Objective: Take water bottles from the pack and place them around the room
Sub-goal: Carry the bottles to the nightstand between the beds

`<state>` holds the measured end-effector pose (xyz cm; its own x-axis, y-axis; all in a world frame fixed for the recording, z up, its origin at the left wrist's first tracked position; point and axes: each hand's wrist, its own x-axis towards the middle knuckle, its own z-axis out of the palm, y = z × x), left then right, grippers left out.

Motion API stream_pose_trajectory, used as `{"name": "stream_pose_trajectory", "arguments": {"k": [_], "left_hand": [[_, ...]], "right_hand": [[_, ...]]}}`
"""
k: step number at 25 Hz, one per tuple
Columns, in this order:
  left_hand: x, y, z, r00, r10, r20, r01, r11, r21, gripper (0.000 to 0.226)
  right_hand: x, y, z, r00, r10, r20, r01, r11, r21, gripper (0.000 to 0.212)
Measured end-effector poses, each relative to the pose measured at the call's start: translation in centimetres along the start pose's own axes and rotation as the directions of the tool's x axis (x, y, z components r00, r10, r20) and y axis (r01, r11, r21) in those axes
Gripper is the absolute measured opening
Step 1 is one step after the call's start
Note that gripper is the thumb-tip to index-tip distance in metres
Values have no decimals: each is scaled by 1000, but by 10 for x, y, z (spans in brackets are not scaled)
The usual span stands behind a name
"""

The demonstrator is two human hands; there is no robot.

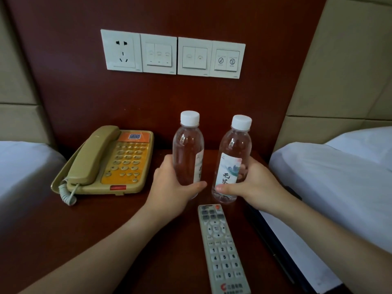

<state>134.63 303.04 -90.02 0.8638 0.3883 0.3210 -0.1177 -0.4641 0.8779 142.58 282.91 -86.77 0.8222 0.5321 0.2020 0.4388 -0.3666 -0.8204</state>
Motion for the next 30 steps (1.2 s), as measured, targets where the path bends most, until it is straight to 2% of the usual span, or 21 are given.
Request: {"name": "stream_pose_trajectory", "arguments": {"k": [5, 7, 12, 16, 20, 22, 27, 30], "left_hand": [[33, -6, 16, 1000, 1, -31, 0, 999, 39, 60], [52, -12, 23, 999, 4, -55, -2, 999, 38, 56], [94, -21, 32, 1000, -8, -14, 8, 999, -37, 55], [108, -32, 29, 1000, 8, -25, -11, 996, -86, 69], [112, -40, 24, 1000, -13, -2, 12, 993, -121, 55], [112, -39, 25, 999, -21, 25, 24, 992, -122, 59], [114, -36, 32, 998, -30, 59, 27, 998, 48, 58], [118, -36, 31, 995, -49, 83, 43, 996, 74, 65]], "right_hand": [[36, 4, -1, 999, 12, -52, -16, 997, -75, 65], [63, 9, -2, 996, 42, -75, -46, 997, -60, 67], [118, 23, 3, 988, 90, -122, -88, 996, 15, 68], [139, 34, 3, 991, 110, -74, -106, 992, 64, 72], [141, 40, 1, 994, 98, -41, -94, 992, 87, 75], [141, 40, -1, 995, 104, -9, -102, 990, 97, 74], [141, 38, -5, 989, 111, 96, -119, 990, 78, 80], [141, 35, -11, 970, 152, 188, -156, 988, 6, 89]]}}
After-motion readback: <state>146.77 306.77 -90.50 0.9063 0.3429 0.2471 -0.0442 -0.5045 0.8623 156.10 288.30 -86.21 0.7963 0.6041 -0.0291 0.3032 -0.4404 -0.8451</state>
